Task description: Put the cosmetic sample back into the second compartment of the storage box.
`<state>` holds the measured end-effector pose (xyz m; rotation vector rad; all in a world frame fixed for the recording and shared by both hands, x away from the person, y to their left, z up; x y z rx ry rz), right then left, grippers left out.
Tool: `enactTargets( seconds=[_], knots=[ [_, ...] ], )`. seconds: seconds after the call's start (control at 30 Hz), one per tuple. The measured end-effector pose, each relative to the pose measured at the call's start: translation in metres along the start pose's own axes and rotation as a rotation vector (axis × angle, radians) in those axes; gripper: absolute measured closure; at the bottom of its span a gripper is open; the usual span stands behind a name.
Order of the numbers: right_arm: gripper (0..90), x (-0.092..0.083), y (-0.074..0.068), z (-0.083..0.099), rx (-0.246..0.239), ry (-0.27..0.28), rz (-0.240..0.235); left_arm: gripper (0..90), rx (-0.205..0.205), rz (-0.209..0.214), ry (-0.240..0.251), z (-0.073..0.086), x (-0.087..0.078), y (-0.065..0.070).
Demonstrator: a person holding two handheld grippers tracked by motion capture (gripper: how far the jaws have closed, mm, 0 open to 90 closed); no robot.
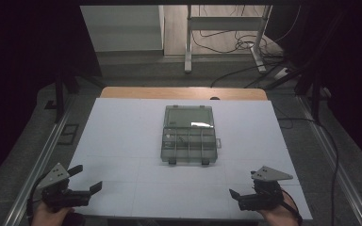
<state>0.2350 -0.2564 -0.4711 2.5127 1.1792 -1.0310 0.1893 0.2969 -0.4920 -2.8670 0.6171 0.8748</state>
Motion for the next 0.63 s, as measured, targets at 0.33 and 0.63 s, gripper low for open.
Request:
enactTargets(
  seconds=[0.33, 0.63],
  knots=[
    [0.0, -0.011, 0.007, 0.016, 0.050, 0.005, 0.035, 1.8, -0.002, 0.000, 0.000, 0.000, 0.000, -0.001],
    [0.0, -0.018, 0.007, 0.019, 0.067, 0.058, 0.050, 1.9, -0.002, 0.000, -0.001, 0.000, 0.000, -0.001]
  ],
)
Point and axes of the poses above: each handheld gripper's, and its own axes: x roughly forward along the jaws, z roughly out of its underside, y roughly to its right, the point moved 1 cm from there along x, roughly forward along the jaws, and after that the axes turned 10 degrees about -z, right-handed, at the moved point
